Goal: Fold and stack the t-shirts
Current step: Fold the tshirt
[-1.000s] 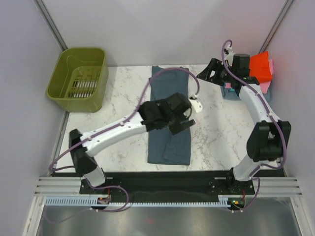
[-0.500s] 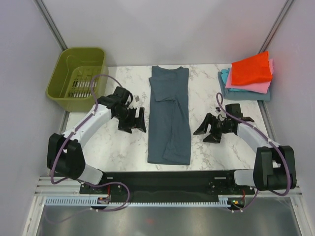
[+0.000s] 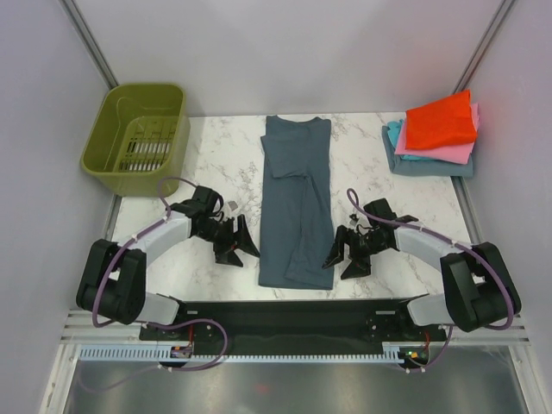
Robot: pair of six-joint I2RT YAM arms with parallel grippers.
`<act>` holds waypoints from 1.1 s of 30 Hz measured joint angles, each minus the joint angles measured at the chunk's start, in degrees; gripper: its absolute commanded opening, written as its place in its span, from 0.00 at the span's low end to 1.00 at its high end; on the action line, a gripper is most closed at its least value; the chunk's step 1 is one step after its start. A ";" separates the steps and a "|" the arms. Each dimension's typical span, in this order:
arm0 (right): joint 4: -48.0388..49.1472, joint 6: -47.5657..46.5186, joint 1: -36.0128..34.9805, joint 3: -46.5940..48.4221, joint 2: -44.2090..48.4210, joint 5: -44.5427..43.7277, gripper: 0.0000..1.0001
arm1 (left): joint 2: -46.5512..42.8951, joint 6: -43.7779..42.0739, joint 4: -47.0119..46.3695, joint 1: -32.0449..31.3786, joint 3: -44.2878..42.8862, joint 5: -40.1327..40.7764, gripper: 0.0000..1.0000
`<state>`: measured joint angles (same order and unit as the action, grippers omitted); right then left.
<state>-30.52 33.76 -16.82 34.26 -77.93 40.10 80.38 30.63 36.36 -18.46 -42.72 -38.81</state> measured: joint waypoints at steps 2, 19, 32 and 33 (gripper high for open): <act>1.01 1.25 -0.63 -1.25 -1.20 0.15 0.81 | 0.72 0.42 -1.53 0.42 0.79 -0.96 0.75; 6.73 5.99 -0.98 -2.89 -4.39 0.09 0.73 | 11.41 4.31 -5.46 -0.44 2.01 -3.37 0.68; 9.33 8.76 -5.07 -2.89 -7.50 2.05 0.66 | 13.73 7.45 -8.50 -7.06 2.75 -3.30 0.53; 9.60 9.05 -5.25 -2.89 -7.67 2.12 0.66 | 14.14 7.63 -8.70 -7.26 2.75 -3.28 0.53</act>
<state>-20.93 42.81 -22.06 31.38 -85.60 42.22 94.52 38.26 27.66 -25.71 -39.97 -42.09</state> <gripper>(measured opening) 0.662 0.531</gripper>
